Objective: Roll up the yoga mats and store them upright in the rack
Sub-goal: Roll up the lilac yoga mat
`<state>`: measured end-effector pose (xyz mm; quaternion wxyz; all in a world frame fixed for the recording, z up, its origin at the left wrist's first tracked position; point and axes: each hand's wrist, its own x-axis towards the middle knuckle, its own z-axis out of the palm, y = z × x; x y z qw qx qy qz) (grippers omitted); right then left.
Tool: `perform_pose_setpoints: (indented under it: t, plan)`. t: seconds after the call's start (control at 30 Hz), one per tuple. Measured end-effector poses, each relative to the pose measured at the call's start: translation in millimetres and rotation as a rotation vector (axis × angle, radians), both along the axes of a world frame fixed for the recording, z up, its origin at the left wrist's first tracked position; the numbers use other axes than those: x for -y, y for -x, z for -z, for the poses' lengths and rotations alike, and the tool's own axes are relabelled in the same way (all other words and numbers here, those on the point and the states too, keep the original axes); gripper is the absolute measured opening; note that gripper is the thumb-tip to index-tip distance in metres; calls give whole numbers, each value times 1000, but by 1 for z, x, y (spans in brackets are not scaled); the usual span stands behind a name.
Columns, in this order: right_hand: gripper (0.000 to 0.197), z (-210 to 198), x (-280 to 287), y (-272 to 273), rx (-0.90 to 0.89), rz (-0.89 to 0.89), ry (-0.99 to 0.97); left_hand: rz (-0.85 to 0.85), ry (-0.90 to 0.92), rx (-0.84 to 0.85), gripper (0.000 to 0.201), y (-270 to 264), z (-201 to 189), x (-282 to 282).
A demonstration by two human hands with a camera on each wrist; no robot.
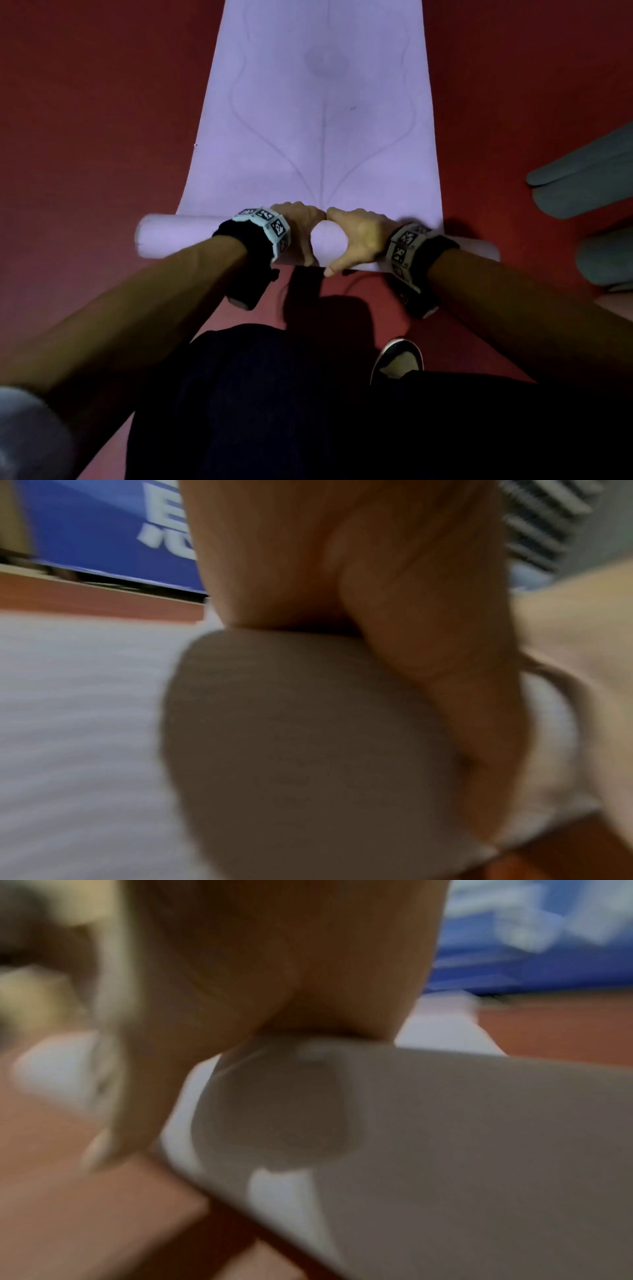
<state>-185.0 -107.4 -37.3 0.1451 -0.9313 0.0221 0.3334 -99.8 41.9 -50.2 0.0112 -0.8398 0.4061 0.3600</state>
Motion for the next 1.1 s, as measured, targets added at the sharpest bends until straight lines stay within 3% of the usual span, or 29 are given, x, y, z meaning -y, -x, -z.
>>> perform_pose_setpoints:
  t: [0.13,0.3,0.4,0.47,0.53,0.6,0.73,0.8,0.93,1.03,1.1]
  plan:
    - [84,2,-1,7,111,-66,115,-25,17,-89,62,-9,-1,0]
    - [79,-8,16,-3,-59,22,11,64,31,79,89,9,-7,13]
    - [74,-11,21,-3,-69,25,-14,34,17,101,68,9,-6,14]
    - [84,-14,17,1,-8,26,-1,3,-12,29,54,2,-7,15]
    - [93,-10,11,8,65,-43,70,1,-96,-108,52,-5,-9,17]
    - [89,-5,8,11,103,-70,112,-8,-105,-172,56,-4,-10,18]
    - [79,-4,17,9,-8,30,40,35,23,31,81,15,-8,10]
    - [76,-7,19,6,-56,41,-13,39,50,61,76,19,-11,9]
    - [80,-10,16,8,-18,34,-18,-50,-6,-118,59,3,-13,8]
    - [86,-3,6,17,100,-54,61,-89,-7,-304,63,-3,-17,3]
    - [83,0,4,18,112,-52,93,-79,11,-299,70,2,-15,2]
